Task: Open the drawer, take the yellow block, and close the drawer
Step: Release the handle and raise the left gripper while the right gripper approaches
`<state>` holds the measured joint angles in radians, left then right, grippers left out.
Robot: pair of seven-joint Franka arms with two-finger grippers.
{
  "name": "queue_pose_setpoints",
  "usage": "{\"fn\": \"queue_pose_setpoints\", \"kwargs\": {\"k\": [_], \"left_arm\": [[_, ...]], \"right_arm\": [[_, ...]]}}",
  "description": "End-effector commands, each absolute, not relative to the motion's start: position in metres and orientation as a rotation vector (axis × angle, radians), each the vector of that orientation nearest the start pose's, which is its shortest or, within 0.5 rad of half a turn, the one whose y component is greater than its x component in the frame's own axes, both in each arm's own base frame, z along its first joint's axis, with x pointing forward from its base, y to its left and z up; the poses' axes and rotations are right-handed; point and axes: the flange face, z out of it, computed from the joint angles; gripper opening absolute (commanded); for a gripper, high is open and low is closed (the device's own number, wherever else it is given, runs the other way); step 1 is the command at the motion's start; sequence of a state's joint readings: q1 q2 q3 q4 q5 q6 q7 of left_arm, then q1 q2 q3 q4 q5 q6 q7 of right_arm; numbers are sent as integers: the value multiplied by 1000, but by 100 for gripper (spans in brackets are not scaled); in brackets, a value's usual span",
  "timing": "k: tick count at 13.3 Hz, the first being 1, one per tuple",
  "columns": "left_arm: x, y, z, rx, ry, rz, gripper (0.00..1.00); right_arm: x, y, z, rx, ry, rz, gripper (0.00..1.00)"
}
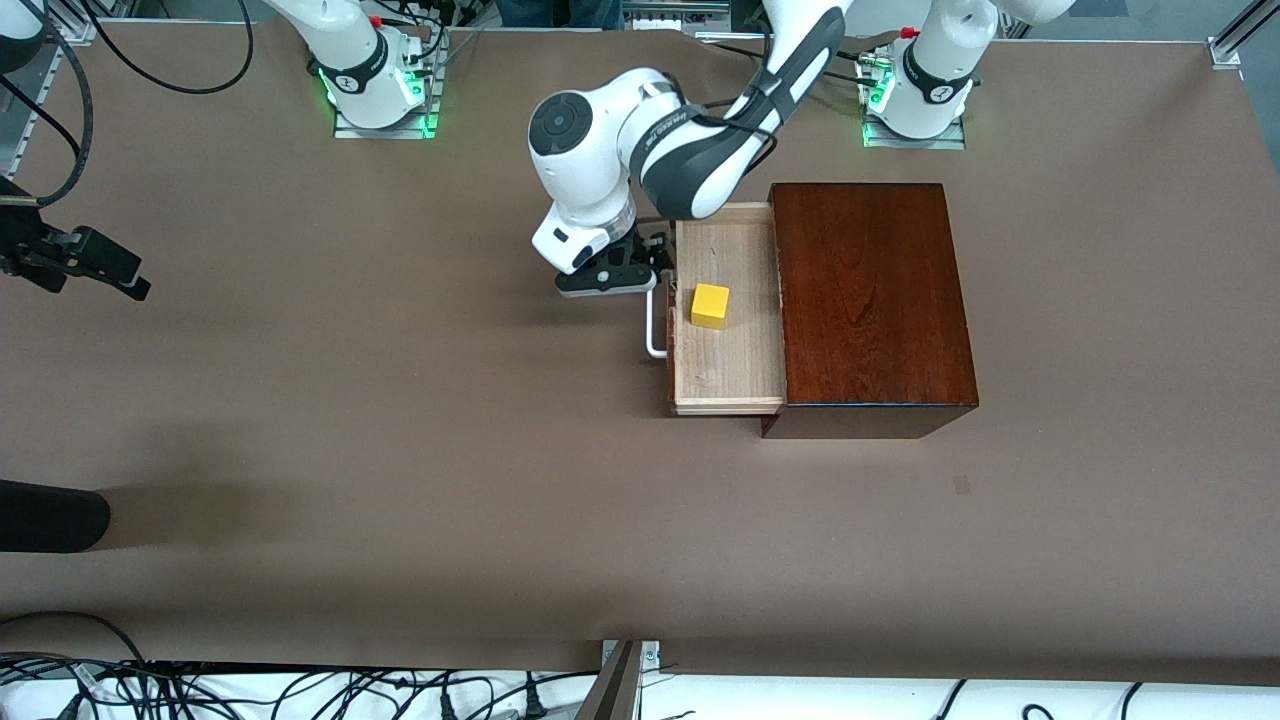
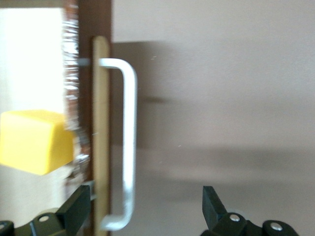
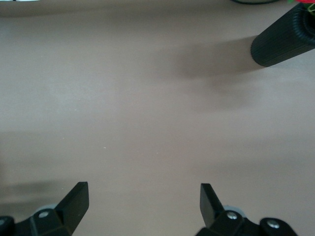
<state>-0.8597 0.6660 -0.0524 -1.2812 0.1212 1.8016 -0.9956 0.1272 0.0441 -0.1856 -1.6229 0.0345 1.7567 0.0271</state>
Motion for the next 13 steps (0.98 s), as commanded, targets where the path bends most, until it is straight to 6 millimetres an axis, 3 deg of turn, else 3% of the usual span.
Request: {"fn": "queue_pose_setpoints", "kwargs": {"k": [1,3,6,9,13], "left_arm": [[454,-533,409,-2985,-125,73,100],[470,-499,453,-3006,-202,75,100],[521,-408,510,-3110,-460,161,100],[548,-309,550,-3143,-356,174,100],[553,-196,590,-3178,-233,98,100]], "right_arm": [[583,-8,594,-3092,79,-130,100],[583,17,591,-3090,16,-121,100],[584,61,581,-3051,-71,-86,100],[579,120,571,-3045,-214,-54,100],[561,212,560,-2968,-343,-8,100]]}}
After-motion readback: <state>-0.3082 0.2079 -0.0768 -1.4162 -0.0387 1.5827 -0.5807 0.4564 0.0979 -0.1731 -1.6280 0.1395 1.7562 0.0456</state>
